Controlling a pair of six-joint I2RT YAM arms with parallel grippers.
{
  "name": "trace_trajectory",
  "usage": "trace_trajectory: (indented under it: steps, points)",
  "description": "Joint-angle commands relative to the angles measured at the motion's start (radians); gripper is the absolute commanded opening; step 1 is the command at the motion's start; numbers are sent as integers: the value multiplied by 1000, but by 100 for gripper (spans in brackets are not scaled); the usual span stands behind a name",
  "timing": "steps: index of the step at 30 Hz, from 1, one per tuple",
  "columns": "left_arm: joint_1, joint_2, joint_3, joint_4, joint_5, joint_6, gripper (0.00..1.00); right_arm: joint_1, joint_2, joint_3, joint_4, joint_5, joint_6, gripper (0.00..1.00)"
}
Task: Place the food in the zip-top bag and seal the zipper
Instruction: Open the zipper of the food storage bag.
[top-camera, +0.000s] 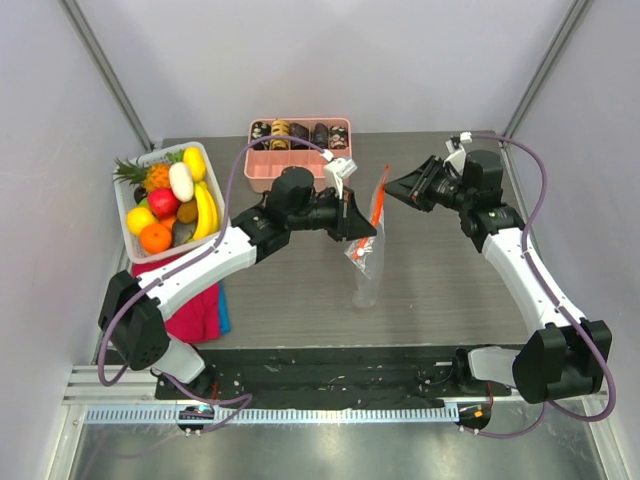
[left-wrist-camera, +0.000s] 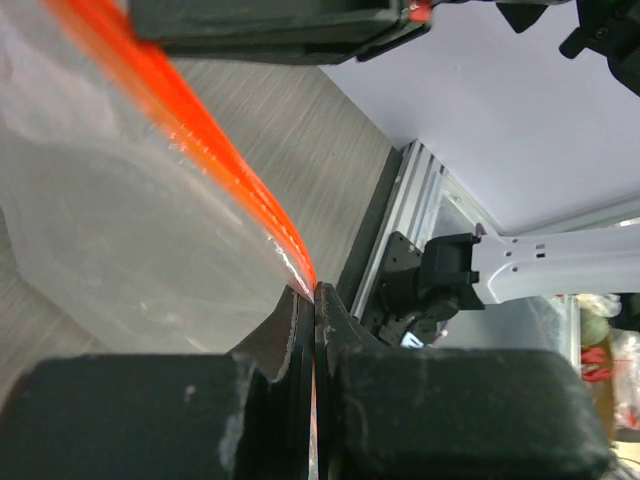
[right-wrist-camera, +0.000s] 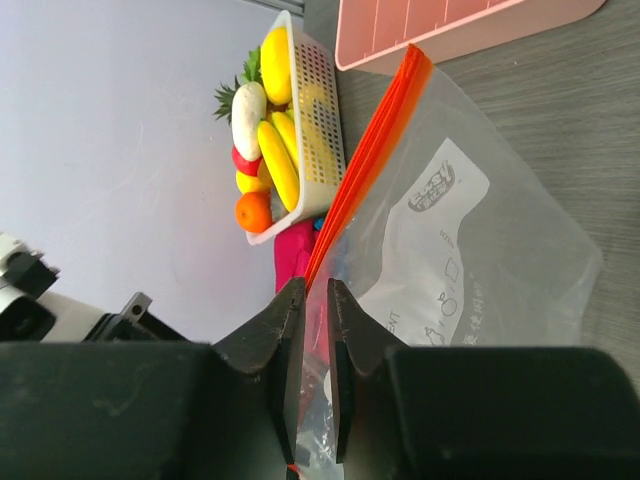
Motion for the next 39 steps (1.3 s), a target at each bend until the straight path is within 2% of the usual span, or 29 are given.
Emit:
trace_trajectory:
  steps: [1, 18, 21, 23, 33, 36, 37, 38, 39]
  points:
    - [-26, -23, 61, -62, -47, 124, 1, 12, 1, -10, -19, 18, -44, 20]
    - [-38, -30, 48, -85, -45, 216, 0, 63, -4, -82, -8, -42, 0, 18]
    - [-40, -26, 52, -104, -36, 249, 0, 63, 4, -106, 103, -97, 81, 26]
    - [-40, -23, 60, -118, -38, 271, 0, 64, 7, -117, 143, -132, 113, 28]
    - [-38, -23, 38, -99, -12, 280, 0, 81, -12, -145, 225, -188, 157, 31]
    - [-38, -16, 46, -105, -18, 282, 0, 95, -12, -140, 178, -169, 117, 12]
    - [-35, -19, 46, -107, -24, 280, 0, 95, -15, -134, 159, -163, 83, 1]
    - [-26, -26, 46, -110, -38, 274, 0, 96, -15, -128, 98, -146, 62, 1]
    - [-17, -29, 40, -109, -39, 241, 5, 95, -18, -116, 58, -136, 25, 1]
